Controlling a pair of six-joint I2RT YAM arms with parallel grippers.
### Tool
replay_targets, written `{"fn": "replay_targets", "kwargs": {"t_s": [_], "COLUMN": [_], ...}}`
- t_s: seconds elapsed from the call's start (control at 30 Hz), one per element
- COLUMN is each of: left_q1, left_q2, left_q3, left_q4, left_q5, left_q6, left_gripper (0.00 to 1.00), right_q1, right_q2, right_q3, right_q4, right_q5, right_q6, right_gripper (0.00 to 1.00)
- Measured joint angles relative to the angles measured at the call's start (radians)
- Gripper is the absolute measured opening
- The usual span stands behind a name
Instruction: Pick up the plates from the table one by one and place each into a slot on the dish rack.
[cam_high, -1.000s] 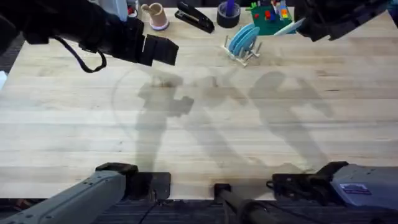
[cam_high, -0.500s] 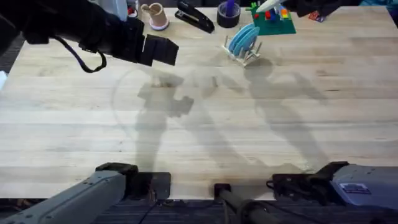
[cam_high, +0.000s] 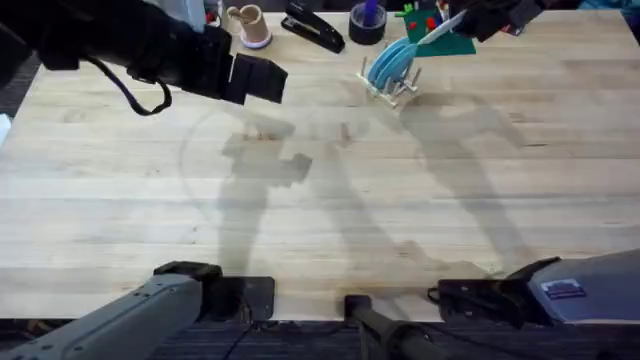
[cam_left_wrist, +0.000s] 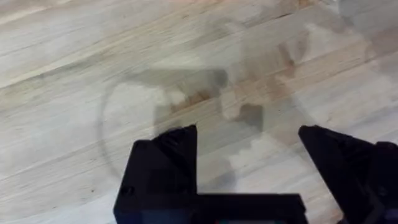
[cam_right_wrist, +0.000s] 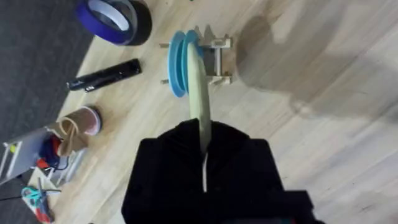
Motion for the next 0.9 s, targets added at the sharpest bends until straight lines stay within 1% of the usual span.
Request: {"fn": "replay_targets", "kwargs": {"t_s": [0.17, 0.33, 0.63, 0.9], "left_q1": [0.0, 0.0, 0.0, 0.0], "left_q2": [0.03, 0.069, 0.072, 0.072], "left_q3": [0.0, 0.0, 0.0, 0.0], "left_q4": [0.002, 0.001, 0.004, 0.004], "left_q5": [0.0, 0.0, 0.0, 0.0], "left_q6": [-0.006, -0.019, -0.029, -0.033], "left_gripper": [0.994, 0.994, 0.993, 0.994], "right_q1": [0.0, 0.0, -0.016, -0.024], "right_q2": [0.051, 0.093, 0.11, 0.157], "right_q3": [0.035, 0.037, 0.038, 0.039], "right_q4": [-0.041, -0.057, -0.057, -0.046], "right_q5": [-0.006, -0.009, -0.009, -0.009], "right_q6": [-0.001, -0.001, -0.007, -0.016], "right_gripper": [0.033, 0.033, 0.033, 0.033]}}
